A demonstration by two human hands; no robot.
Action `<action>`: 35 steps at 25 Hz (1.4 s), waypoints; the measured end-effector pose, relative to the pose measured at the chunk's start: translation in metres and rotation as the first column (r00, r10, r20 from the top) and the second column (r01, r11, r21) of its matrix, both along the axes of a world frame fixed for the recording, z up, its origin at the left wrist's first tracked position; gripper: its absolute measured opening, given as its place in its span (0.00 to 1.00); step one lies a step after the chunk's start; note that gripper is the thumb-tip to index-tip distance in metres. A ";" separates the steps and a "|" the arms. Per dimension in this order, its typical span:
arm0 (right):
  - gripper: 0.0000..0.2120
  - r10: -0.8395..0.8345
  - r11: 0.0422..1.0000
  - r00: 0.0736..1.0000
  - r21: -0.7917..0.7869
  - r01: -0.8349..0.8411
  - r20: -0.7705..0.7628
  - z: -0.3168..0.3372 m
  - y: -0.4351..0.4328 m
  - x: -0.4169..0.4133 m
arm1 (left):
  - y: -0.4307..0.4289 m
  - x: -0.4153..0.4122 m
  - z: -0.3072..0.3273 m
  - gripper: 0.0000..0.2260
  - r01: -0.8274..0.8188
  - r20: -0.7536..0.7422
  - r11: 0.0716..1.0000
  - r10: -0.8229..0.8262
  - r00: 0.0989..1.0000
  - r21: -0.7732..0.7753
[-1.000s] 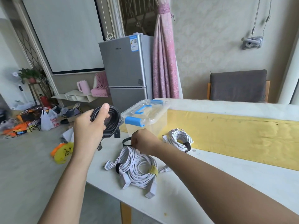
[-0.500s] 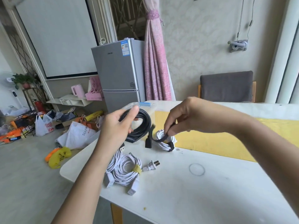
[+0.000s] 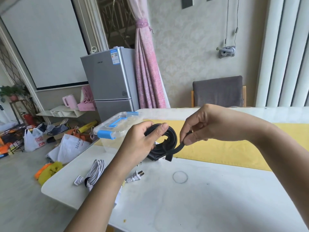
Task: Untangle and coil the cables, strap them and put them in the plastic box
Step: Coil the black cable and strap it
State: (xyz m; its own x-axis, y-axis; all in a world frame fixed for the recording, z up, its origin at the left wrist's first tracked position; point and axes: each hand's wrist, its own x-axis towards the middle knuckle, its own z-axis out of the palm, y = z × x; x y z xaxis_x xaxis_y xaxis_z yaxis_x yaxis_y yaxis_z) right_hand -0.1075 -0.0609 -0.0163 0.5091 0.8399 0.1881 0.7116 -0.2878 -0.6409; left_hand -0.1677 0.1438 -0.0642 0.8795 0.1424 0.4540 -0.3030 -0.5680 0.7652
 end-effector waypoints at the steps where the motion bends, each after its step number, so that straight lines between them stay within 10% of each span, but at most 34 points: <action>1: 0.03 -0.013 1.000 1.000 0.021 0.013 0.009 -0.002 0.000 0.001 | -0.004 0.000 0.000 0.20 0.013 0.011 1.000 -0.013 1.000 -0.001; 22: 0.12 -0.404 0.861 0.615 0.508 0.006 0.677 -0.052 0.038 0.000 | -0.025 0.000 -0.002 0.22 0.134 0.229 0.964 -0.081 0.970 -0.230; 35: 0.07 -0.402 0.799 0.721 0.601 -0.025 0.564 -0.045 0.034 -0.001 | -0.010 0.013 -0.008 0.09 0.128 0.298 0.988 -0.097 0.950 -0.087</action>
